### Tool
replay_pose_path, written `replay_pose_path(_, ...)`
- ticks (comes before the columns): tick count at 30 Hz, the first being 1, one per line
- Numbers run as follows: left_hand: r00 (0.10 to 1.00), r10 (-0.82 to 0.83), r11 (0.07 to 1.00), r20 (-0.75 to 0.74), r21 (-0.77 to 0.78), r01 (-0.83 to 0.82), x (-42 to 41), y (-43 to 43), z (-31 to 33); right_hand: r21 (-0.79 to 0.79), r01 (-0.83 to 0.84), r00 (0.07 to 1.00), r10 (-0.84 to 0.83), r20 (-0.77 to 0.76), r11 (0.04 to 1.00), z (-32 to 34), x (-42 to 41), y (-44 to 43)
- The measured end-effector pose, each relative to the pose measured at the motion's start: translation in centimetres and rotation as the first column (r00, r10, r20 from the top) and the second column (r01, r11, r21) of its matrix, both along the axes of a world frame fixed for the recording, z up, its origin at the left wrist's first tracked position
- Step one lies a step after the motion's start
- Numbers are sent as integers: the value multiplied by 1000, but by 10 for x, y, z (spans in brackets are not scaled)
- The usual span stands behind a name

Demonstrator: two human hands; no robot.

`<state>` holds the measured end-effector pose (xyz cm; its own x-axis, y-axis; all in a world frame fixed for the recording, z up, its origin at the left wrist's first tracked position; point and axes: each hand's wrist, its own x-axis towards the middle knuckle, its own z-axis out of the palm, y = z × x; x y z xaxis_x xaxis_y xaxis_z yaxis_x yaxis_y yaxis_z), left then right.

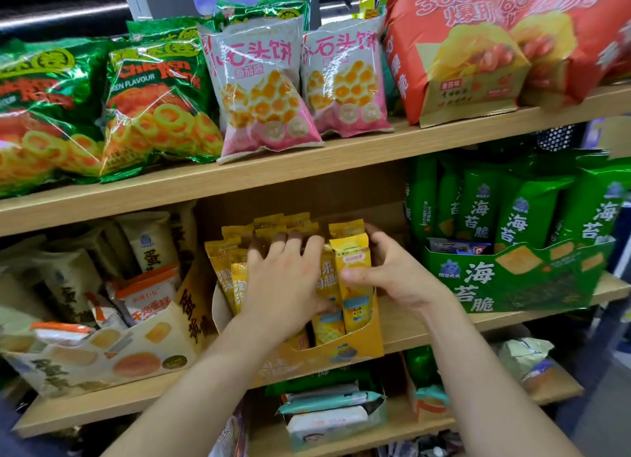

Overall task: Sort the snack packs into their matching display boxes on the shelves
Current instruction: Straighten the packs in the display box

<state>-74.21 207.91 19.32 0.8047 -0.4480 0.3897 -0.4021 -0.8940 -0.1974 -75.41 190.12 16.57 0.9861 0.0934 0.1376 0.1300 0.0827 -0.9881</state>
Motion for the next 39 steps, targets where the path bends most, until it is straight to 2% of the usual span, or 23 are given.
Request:
replay_pose_path(2,1000,3,1000,13,-16,-3,1,0,0,-134,15,999,-11,37,991,2,0,-4)
replay_pose_path(4,1000,-6,1000,29,-25,7,-1,1,-3,-214,109,992,-93,82,971,4,2,-4)
replay_pose_path(8,995,-38,999,96,-33,42,1,12,-11,-211,239,965,-209,158,948,4,11,2)
replay_pose_path(10,996,-53,998,72,-42,56,2,15,-8,-195,271,955,-238,174,943,6,17,5)
replay_pose_path(12,998,-50,996,23,-68,51,5,18,-6,-218,241,967,-215,137,946,7,21,8)
replay_pose_path(16,1000,-14,996,-20,-89,12,6,22,-2,-267,127,989,-142,-39,955,6,27,5)
replay_pose_path(22,998,5,995,-60,-96,-11,7,24,4,-291,197,974,-220,-50,936,5,28,9)
replay_pose_path(24,997,-15,989,-70,-147,5,4,32,8,-406,307,947,-317,44,861,3,24,9)
replay_pose_path(27,999,-28,974,-40,-228,18,-2,55,11,-498,574,819,-457,347,650,4,1,13)
replay_pose_path(29,999,5,970,-47,-243,-16,-4,73,11,-454,699,703,-411,580,553,6,-25,28)
replay_pose_path(30,997,24,968,-68,-247,-40,-4,81,11,-432,716,671,-370,642,549,7,-36,40)
replay_pose_path(31,995,33,966,-89,-253,-55,-3,88,11,-439,700,675,-323,663,563,8,-45,52)
replay_pose_path(33,995,9,955,-96,-296,-37,-2,96,10,-538,618,755,-241,610,574,7,-50,76)
replay_pose_path(36,998,-9,925,-63,-380,-16,0,103,8,-711,511,855,-203,477,483,-1,-40,98)
replay_pose_path(39,998,-17,914,-52,-405,-5,1,109,7,-784,461,888,-213,408,415,-8,-31,107)
